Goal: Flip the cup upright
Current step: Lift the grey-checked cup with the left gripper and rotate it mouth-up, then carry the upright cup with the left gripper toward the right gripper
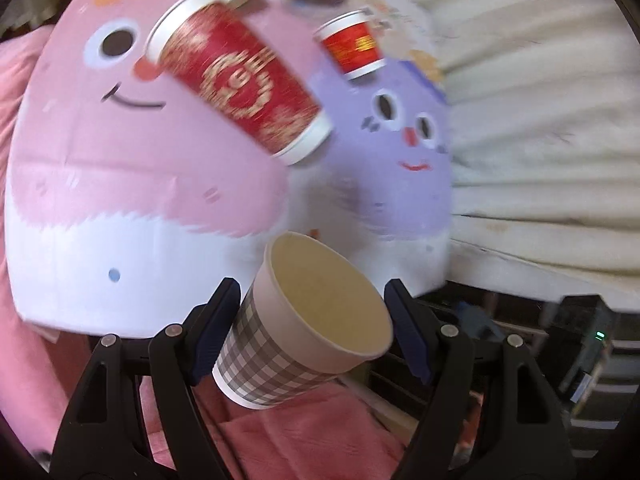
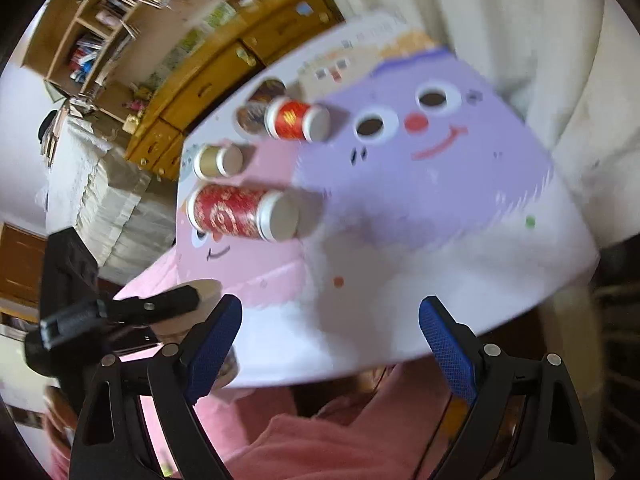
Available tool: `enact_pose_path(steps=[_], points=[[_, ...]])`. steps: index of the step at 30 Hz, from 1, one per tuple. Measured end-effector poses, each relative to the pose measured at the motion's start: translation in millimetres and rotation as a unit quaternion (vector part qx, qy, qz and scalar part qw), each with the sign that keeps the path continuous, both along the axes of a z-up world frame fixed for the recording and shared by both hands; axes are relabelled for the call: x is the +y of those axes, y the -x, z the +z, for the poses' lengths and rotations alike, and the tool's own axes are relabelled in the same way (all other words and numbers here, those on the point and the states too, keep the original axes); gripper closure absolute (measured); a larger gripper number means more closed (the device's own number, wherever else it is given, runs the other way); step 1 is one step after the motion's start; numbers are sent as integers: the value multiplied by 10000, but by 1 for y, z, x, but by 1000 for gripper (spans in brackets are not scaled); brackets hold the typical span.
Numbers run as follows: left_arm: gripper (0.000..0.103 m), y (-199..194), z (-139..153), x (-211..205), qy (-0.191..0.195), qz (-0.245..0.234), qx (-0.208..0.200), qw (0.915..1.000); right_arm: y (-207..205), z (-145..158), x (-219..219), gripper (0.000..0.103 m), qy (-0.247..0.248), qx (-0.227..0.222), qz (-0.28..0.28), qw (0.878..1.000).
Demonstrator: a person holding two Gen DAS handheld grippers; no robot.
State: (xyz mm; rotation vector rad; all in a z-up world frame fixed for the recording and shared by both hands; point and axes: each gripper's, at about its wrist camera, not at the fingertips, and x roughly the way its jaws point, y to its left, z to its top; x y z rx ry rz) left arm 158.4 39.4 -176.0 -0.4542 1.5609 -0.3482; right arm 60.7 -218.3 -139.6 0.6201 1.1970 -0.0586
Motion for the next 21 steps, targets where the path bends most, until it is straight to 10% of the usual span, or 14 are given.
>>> enact_pose_path(steps=[21], points=[[29,-3,-96,-83,-594,1726,654,9810,-76,-72,-92,9,-225,1364,1619,9771]])
